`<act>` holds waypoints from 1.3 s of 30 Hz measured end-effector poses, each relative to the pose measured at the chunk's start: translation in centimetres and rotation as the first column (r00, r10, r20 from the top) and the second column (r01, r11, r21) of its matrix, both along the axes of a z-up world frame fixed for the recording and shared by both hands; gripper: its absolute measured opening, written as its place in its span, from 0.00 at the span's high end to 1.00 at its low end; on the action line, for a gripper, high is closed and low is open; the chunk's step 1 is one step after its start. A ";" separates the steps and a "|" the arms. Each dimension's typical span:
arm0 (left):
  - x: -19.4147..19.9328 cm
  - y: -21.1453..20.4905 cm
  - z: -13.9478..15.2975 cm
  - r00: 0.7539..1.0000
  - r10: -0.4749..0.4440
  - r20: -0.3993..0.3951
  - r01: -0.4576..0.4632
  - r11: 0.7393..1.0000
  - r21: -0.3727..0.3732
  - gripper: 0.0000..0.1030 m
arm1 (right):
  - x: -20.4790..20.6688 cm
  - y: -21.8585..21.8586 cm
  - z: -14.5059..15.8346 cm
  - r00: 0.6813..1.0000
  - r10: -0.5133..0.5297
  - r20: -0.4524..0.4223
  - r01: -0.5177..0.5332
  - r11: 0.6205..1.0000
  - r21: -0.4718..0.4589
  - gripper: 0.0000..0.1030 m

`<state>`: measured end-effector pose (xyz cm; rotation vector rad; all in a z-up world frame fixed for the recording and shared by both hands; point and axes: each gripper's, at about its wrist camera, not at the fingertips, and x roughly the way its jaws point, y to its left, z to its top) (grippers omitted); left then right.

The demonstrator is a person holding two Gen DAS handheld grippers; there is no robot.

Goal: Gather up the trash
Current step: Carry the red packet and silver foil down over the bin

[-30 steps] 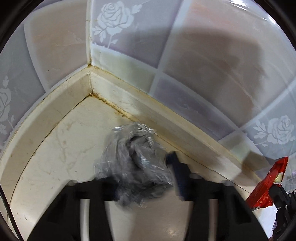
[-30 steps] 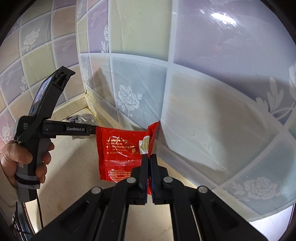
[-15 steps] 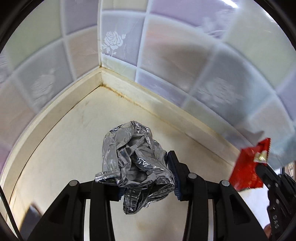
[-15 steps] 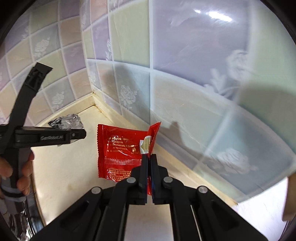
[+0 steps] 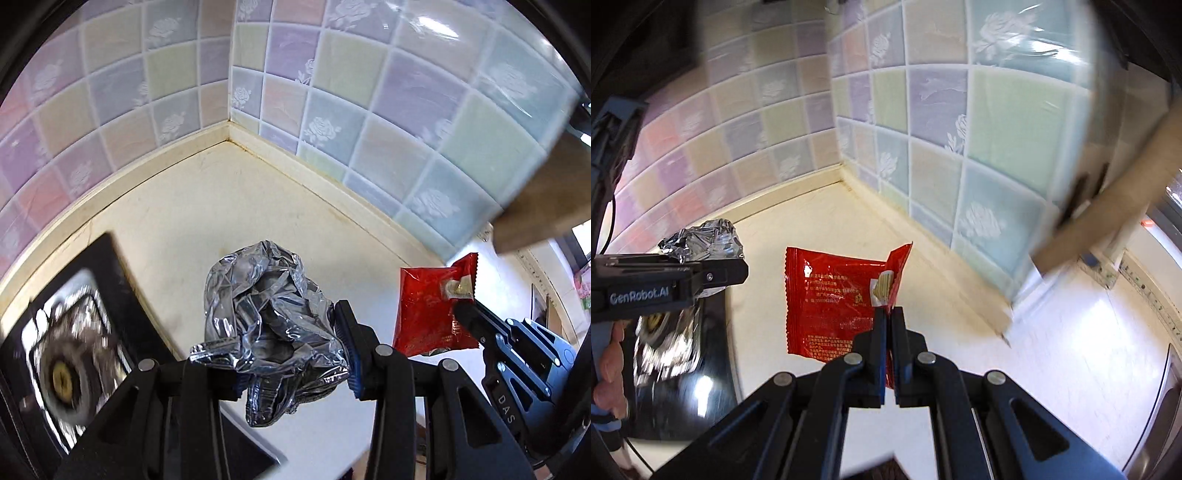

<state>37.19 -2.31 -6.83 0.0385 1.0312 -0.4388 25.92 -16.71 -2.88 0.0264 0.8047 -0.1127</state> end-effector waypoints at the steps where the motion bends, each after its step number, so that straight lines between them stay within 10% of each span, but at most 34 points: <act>1: -2.0 0.1 0.0 1.000 0.016 0.006 -0.016 1.000 -0.001 0.63 | -1.2 0.0 0.0 1.000 0.015 -0.001 -0.015 1.000 0.002 0.98; 11: -20.9 0.5 -2.9 0.994 0.108 0.008 -0.108 0.994 -0.003 0.63 | -14.7 -0.4 -3.3 0.984 0.151 -0.096 -0.150 0.988 0.023 0.98; 19: -30.4 0.5 -11.2 0.986 0.093 -0.136 -0.086 0.995 0.058 0.62 | -21.1 0.5 -10.4 0.948 0.189 -0.255 -0.184 0.982 0.043 0.98; 39: -30.6 0.4 -37.6 0.950 0.017 -0.310 -0.005 0.999 0.039 0.62 | -21.9 0.9 -39.8 0.827 -0.006 -0.562 0.015 1.000 0.013 0.98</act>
